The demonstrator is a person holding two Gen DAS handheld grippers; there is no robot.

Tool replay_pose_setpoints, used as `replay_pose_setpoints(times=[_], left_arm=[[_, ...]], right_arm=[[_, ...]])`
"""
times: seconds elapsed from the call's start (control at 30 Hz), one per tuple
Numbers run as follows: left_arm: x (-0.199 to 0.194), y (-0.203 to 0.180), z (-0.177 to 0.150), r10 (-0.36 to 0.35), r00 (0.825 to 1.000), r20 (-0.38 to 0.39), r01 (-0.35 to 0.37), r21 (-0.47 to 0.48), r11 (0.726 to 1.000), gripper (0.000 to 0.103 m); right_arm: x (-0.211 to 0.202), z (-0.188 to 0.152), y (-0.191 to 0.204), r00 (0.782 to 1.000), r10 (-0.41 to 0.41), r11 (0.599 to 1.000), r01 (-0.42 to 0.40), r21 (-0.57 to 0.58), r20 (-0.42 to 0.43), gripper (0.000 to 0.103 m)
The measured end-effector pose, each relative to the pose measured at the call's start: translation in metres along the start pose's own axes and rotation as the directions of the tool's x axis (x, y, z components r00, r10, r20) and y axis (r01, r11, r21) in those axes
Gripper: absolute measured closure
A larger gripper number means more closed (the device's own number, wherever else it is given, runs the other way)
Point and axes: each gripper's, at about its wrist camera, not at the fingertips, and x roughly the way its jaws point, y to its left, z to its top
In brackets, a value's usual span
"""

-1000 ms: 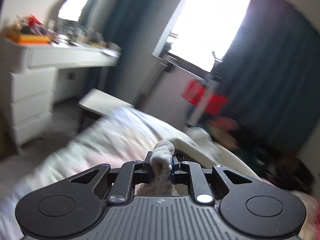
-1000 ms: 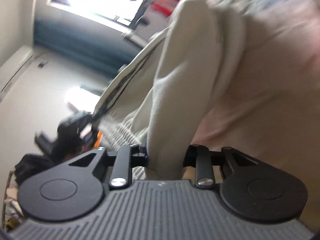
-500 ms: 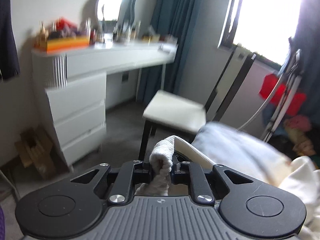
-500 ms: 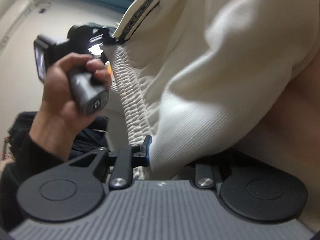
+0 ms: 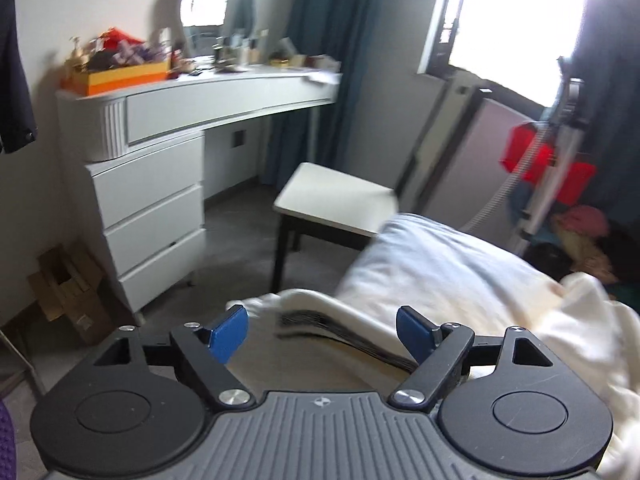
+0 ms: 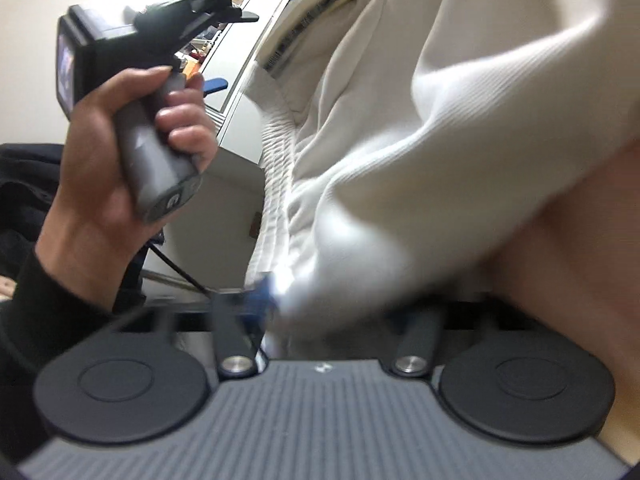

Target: Fold clothes

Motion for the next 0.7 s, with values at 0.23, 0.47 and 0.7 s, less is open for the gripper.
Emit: replay_pose_setpoints(times=[0.23, 0.47, 0.7], left_arm=[[-0.114, -0.055, -0.049, -0.111, 0.990, 0.088, 0.104, 0.081, 0.991, 0.014], [-0.217, -0.104, -0.118, -0.208, 0.970, 0.128, 0.193, 0.120, 0.974, 0.009], [-0.259, -0.158, -0.188, -0.266, 0.948, 0.172, 0.230, 0.206, 0.951, 0.009]], right_arm=[[-0.120, -0.014, 0.013, 0.986, -0.028, 0.979, 0.060, -0.194, 0.165, 0.014], [-0.246, -0.039, -0.004, 0.850, -0.151, 0.801, 0.404, -0.441, 0.504, 0.014], [-0.328, -0.059, -0.059, 0.658, -0.194, 0.782, 0.552, -0.290, 0.728, 0.014]])
